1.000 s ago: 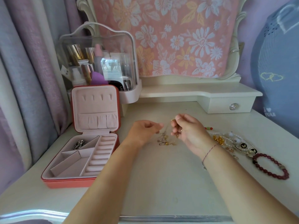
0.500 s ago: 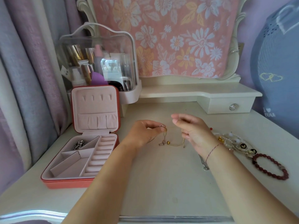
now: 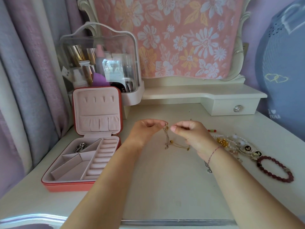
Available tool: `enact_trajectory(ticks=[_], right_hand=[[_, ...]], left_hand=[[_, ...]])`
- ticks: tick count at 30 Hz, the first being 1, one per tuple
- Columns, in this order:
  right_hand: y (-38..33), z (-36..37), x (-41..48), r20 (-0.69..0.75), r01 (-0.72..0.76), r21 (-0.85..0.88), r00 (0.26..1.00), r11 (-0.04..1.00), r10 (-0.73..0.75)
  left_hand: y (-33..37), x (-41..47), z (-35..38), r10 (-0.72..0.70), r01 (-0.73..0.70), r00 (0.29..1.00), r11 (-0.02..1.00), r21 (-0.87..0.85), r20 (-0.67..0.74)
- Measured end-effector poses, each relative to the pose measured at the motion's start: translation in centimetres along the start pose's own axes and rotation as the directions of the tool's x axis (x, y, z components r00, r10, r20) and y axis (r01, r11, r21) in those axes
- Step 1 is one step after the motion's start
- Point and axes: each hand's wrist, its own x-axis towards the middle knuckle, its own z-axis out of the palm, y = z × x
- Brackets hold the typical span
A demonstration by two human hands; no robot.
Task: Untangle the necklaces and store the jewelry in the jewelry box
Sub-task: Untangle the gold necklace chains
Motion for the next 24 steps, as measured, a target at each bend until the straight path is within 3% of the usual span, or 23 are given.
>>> enact_trajectory(ticks=[3, 9, 14, 19, 24], right_hand=[[-0.2, 0.0, 0.0, 0.051, -0.013, 0.069, 0.999, 0.998, 0.009], [-0.7, -0.1, 0.4, 0.089, -0.037, 0.395, 0.996, 0.918, 0.002], [-1.1, -0.2, 0.3, 0.115, -0.115, 0.629, 0.992, 0.769, 0.054], [-1.3, -0.5, 0.4, 0.11, -0.133, 0.667, 0.991, 0.733, 0.08], [-1.1, -0.8, 0.6, 0.074, -0.148, 0.675, 0.988, 0.723, 0.133]], left_hand=[[0.0, 0.2, 0.0, -0.001, 0.001, 1.0, 1.0, -0.018, -0.026], [0.3, 0.1, 0.1, -0.025, 0.025, 1.0, 0.999, -0.029, 0.002], [0.5, 0.4, 0.2, -0.045, 0.054, 0.998, 0.968, -0.247, 0.042], [1.2, 0.3, 0.1, -0.091, 0.09, 0.996, 0.896, -0.434, 0.016], [1.5, 0.4, -0.1, -0.156, 0.07, 0.982, 0.821, -0.567, -0.105]])
